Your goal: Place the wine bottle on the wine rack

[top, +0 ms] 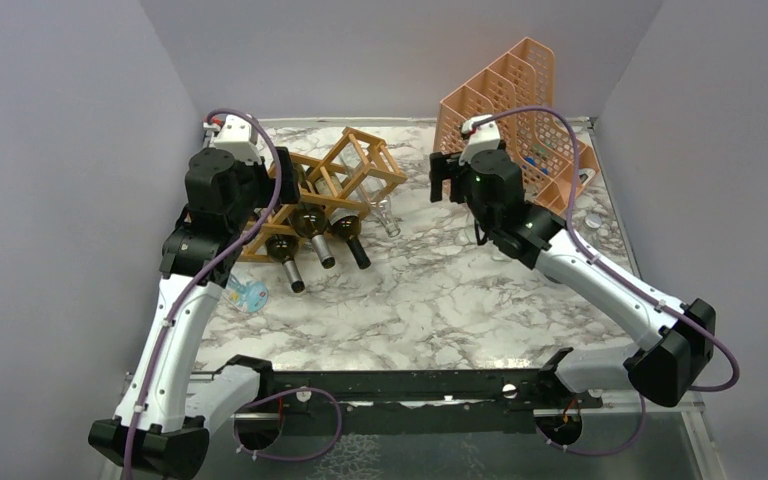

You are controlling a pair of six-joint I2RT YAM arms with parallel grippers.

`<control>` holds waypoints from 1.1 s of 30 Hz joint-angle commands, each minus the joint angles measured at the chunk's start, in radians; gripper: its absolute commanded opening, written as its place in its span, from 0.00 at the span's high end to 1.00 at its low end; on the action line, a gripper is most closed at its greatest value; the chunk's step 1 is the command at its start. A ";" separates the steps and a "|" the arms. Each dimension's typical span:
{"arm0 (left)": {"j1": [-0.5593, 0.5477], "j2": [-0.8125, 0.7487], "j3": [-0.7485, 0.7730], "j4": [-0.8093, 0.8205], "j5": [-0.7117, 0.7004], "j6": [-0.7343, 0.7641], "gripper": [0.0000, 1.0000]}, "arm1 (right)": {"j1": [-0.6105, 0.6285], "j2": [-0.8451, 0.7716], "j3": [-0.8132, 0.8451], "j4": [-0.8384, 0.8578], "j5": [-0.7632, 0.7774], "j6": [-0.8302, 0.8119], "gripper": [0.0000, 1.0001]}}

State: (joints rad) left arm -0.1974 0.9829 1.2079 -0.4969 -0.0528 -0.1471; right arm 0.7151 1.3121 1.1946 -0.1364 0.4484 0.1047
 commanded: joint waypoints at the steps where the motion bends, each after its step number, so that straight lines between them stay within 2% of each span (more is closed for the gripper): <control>1: 0.006 -0.056 -0.023 0.027 0.109 0.025 0.01 | -0.069 -0.040 0.025 -0.144 0.197 -0.029 0.10; 8: 0.006 -0.114 -0.060 0.076 0.216 0.024 0.01 | -0.178 -0.038 0.020 -0.141 0.123 -0.007 0.17; 13: 0.006 -0.117 -0.060 0.079 0.239 0.014 0.01 | -0.205 0.017 0.029 -0.134 0.117 0.031 0.33; 23: 0.005 -0.122 -0.057 0.079 0.277 0.003 0.01 | -0.229 0.087 0.023 -0.110 0.125 0.068 0.52; 29: 0.005 -0.108 -0.065 0.098 0.338 -0.020 0.01 | -0.230 0.068 -0.014 -0.078 0.107 0.047 0.76; 31: 0.005 -0.102 -0.072 0.115 0.401 -0.023 0.01 | -0.230 0.050 -0.017 -0.083 0.094 0.041 0.87; 33: 0.005 -0.100 -0.088 0.153 0.501 -0.037 0.01 | -0.230 0.016 -0.028 -0.073 0.062 0.034 0.91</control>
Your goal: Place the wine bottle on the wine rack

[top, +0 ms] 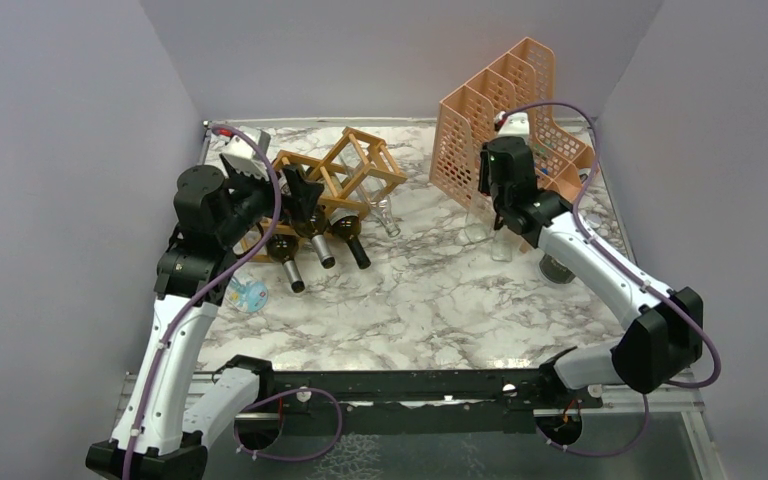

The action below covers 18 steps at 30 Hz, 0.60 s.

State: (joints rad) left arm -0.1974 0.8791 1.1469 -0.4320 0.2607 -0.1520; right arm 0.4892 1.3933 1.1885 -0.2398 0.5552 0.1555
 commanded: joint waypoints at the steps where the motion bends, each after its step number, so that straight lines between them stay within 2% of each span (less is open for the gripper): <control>1: 0.004 0.003 -0.038 0.114 0.234 -0.048 0.01 | -0.003 -0.083 -0.029 0.036 -0.073 -0.023 0.92; 4: 0.001 -0.001 -0.083 0.207 0.329 -0.097 0.01 | -0.004 -0.144 -0.041 0.029 -0.186 -0.026 0.94; 10: -0.056 0.028 -0.160 0.397 0.373 -0.222 0.02 | -0.003 -0.285 -0.075 -0.023 -0.411 0.004 0.96; 18: -0.347 0.118 -0.216 0.520 0.193 -0.189 0.04 | -0.003 -0.443 -0.102 -0.095 -0.548 0.069 0.97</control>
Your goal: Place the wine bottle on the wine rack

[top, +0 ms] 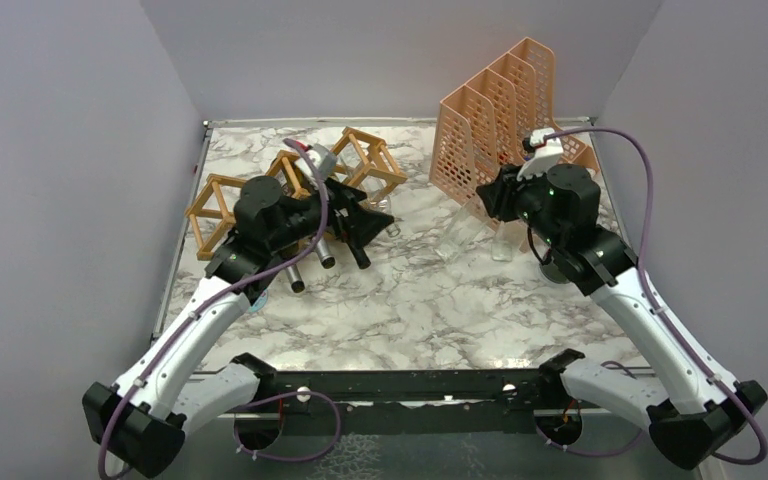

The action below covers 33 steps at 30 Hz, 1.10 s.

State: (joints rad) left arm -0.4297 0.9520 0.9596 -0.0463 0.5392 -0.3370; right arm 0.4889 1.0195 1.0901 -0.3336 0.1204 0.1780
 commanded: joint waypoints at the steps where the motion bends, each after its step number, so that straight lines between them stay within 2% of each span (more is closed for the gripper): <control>1: -0.147 0.061 -0.040 0.169 -0.112 -0.004 0.05 | -0.003 -0.084 -0.005 -0.008 -0.119 0.053 0.97; 7: -0.344 0.149 -0.131 0.425 -0.254 0.108 0.05 | -0.003 -0.143 0.001 -0.058 -0.127 0.087 0.99; 15: -0.533 0.348 -0.151 0.527 -0.348 0.319 0.04 | -0.003 -0.179 0.026 -0.086 -0.143 0.128 0.99; 16: -0.583 0.404 -0.154 0.565 -0.464 0.372 0.02 | -0.003 -0.184 0.032 -0.088 -0.147 0.145 0.99; 22: -0.609 0.501 -0.134 0.629 -0.577 0.383 0.01 | -0.003 -0.193 0.034 -0.092 -0.143 0.182 0.99; 31: -0.620 0.563 -0.199 0.839 -0.615 0.460 0.01 | -0.003 -0.189 0.055 -0.095 -0.177 0.220 0.99; 33: -0.621 0.570 -0.204 0.865 -0.616 0.483 0.04 | -0.003 -0.187 0.058 -0.101 -0.187 0.226 0.99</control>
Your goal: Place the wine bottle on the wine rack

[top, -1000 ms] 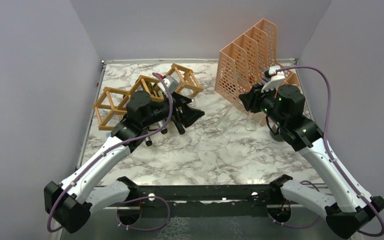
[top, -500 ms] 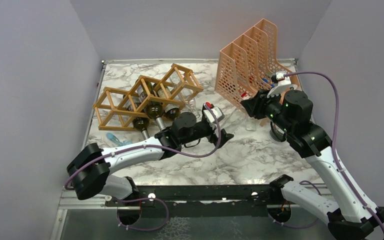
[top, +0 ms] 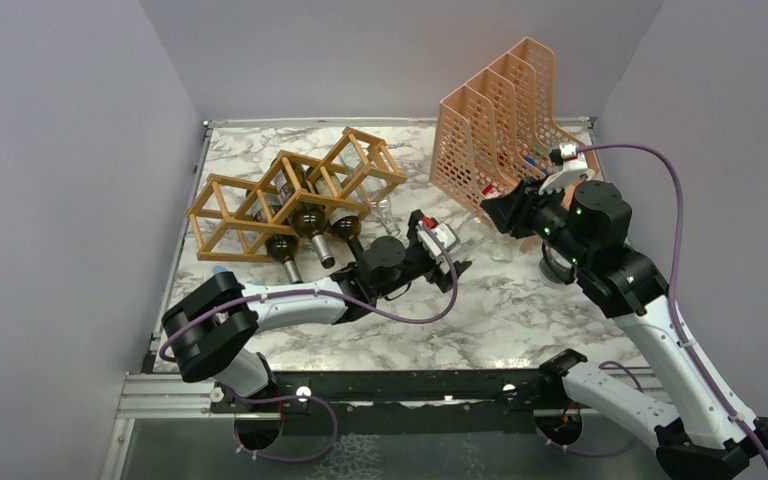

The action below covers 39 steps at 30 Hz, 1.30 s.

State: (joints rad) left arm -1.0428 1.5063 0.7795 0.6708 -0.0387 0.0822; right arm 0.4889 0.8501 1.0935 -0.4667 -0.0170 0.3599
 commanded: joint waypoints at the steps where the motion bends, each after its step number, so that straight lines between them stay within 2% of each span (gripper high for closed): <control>1: -0.008 0.018 -0.027 0.158 -0.037 0.072 0.07 | -0.003 -0.016 0.056 0.027 -0.052 0.044 0.99; 5: -0.008 0.017 -0.037 0.195 -0.026 0.100 0.26 | -0.003 -0.017 0.064 -0.001 -0.058 0.046 0.98; 9: -0.008 0.017 -0.036 0.207 0.001 0.149 0.59 | -0.003 -0.013 0.080 -0.041 -0.060 0.037 0.92; 10: -0.007 0.016 -0.035 0.207 0.003 0.167 0.67 | -0.003 -0.013 0.084 -0.056 -0.061 0.027 0.82; 11: -0.007 0.015 -0.032 0.207 0.006 0.189 0.76 | -0.003 -0.013 0.091 -0.072 -0.066 0.010 0.66; 12: -0.008 0.016 -0.028 0.206 0.011 0.215 0.97 | -0.004 -0.015 0.096 -0.087 -0.079 -0.016 0.55; 13: -0.008 0.014 -0.026 0.207 0.010 0.242 1.00 | -0.003 -0.016 0.101 -0.103 -0.090 -0.047 0.46; 16: -0.008 0.010 -0.019 0.203 0.042 0.343 1.00 | -0.003 -0.026 0.119 -0.149 -0.099 -0.106 0.35; 19: -0.008 -0.008 -0.032 0.203 0.097 0.471 1.00 | -0.003 -0.040 0.147 -0.193 -0.071 -0.155 0.31; 22: -0.008 -0.023 -0.047 0.201 0.176 0.665 1.00 | -0.003 -0.053 0.171 -0.232 -0.072 -0.219 0.27; 27: -0.008 -0.032 -0.005 0.162 0.212 0.893 1.00 | -0.003 -0.025 0.197 -0.306 -0.177 -0.299 0.25; 32: -0.008 -0.027 0.071 0.069 0.215 1.025 1.00 | -0.003 -0.013 0.153 -0.319 -0.211 -0.307 0.25; 39: -0.008 -0.038 0.111 0.011 0.252 1.093 1.00 | -0.003 -0.002 0.093 -0.354 -0.196 -0.281 0.24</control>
State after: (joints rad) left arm -1.0492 1.5223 0.8371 0.6678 0.1547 1.0840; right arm 0.4843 0.8455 1.2068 -0.7654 -0.1932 0.0780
